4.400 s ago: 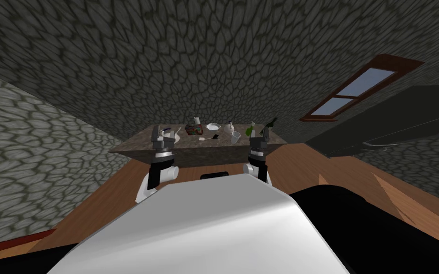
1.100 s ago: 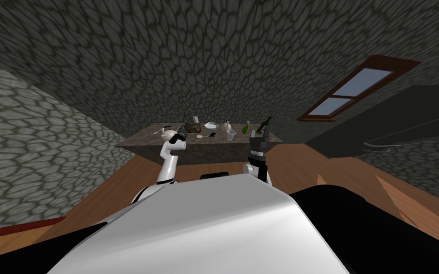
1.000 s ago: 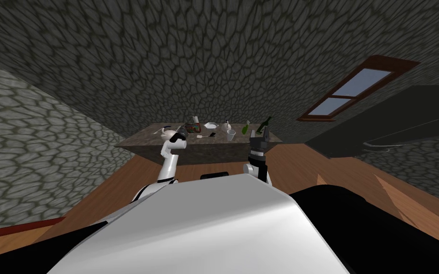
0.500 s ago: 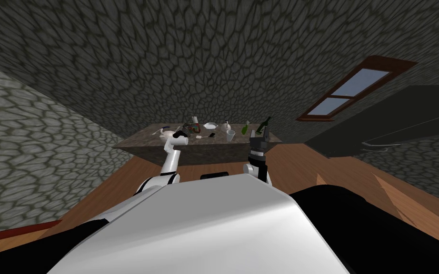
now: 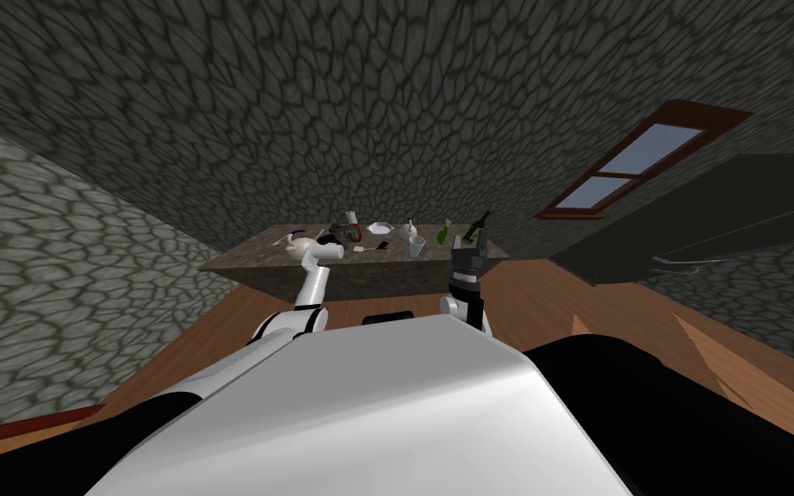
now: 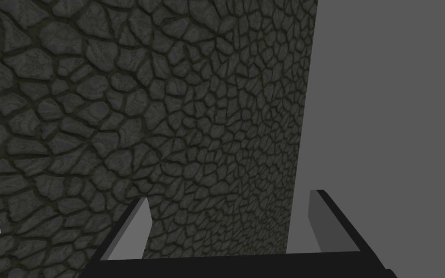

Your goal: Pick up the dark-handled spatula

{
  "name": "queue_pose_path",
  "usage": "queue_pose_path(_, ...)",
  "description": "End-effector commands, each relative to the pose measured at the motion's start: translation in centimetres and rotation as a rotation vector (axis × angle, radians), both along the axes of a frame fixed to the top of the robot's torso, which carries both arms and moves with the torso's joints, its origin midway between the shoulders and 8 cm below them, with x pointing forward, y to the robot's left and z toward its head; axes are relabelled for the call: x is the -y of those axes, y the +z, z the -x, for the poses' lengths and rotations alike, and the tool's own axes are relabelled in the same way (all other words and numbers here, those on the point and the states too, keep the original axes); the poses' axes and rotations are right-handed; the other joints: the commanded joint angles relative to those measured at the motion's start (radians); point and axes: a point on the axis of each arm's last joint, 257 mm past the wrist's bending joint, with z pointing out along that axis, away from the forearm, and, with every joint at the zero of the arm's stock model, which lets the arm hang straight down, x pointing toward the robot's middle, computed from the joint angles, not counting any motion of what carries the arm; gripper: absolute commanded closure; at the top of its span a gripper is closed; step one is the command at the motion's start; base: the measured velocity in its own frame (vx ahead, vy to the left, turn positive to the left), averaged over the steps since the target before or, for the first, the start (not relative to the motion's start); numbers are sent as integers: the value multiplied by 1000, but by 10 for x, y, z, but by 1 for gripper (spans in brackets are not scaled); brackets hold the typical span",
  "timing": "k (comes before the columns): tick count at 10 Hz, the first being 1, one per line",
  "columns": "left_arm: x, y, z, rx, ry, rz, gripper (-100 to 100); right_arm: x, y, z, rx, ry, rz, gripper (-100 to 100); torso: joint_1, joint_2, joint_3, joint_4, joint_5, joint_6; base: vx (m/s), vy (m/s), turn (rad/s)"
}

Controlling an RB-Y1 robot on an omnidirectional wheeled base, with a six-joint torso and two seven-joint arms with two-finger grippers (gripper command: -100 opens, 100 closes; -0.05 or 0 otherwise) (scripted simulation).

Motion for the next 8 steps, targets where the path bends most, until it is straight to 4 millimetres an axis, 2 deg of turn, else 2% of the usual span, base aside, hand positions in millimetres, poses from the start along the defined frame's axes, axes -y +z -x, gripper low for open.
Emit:
queue_pose_path(1, 10, -7, -4, -55, -12, 15, -100, 0, 0, 0, 0, 0, 0, 0, 0, 0, 0, 0, 0, 0, 34, -7, -28)
queue_pose_path(2, 9, -17, 0, -92, -7, 16, -100, 0, 0, 0, 0, 0, 0, 0, 0, -1, 0, 0, 0, 0, 37, -5, -18)
queue_pose_path(3, 21, -17, -6, -123, -24, 28, -100, 0, 0, 0, 0, 0, 0, 0, 0, -1, -1, 0, 0, 0, 48, -6, -34)
queue_pose_path(4, 19, -29, 0, -164, -18, 28, -100, 0, 0, 0, 0, 0, 0, 0, -1, -2, -1, 0, 0, 0, 50, -3, -20)
queue_pose_path(5, 19, -32, 2, -178, -16, 29, -100, 0, 0, 0, 0, 0, 0, 0, 0, -2, -1, -1, 0, 0, 23, 1, 4)
queue_pose_path(6, 31, -34, 0, -220, -33, 39, -100, 0, 0, 0, 0, 0, 0, 0, 0, -1, 0, 0, 0, 0, 45, -1, -37)
queue_pose_path(7, 29, -45, 6, -261, -26, 39, -100, 0, 0, 0, 0, 0, 0, 0, 0, -2, -1, 0, 0, 0, 44, 1, -24)
queue_pose_path(8, 41, -44, 4, -293, -46, 48, -100, 0, 0, 0, 0, 0, 0, 0, 0, -2, -1, 0, 0, 0, 62, 14, -31)
